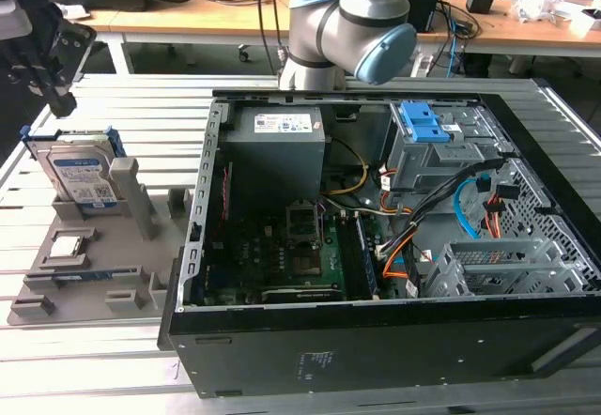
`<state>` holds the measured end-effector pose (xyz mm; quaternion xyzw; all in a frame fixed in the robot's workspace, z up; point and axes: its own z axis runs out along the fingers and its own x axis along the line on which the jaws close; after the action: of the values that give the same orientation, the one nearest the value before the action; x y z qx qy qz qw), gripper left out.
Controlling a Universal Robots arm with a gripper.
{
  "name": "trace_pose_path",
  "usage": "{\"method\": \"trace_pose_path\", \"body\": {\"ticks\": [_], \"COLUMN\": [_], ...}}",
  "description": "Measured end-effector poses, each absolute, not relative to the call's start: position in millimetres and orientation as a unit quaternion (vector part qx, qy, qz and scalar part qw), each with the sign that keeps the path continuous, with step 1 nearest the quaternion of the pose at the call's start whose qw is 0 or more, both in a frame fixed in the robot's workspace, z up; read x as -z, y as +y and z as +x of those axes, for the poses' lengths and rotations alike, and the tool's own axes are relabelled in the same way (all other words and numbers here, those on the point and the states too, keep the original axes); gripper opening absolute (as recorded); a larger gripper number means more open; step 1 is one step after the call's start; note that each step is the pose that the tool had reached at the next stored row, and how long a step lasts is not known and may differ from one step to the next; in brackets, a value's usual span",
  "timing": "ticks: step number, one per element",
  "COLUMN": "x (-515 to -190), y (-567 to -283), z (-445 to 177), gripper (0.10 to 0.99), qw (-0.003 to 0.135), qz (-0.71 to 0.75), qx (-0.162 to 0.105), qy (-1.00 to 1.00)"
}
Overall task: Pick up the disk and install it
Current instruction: 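Reach for the disk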
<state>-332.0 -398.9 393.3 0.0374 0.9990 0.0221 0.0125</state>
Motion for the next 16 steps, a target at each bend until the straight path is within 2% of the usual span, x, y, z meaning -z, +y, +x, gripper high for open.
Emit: {"method": "trace_pose_path", "body": {"ticks": [16], "x": [-393.3], "y": [-398.9], "z": [-369.1], "gripper": [0.106], "qw": [0.012], "qz": [0.037], "qx": [-0.022], "qy": [0.999]}}
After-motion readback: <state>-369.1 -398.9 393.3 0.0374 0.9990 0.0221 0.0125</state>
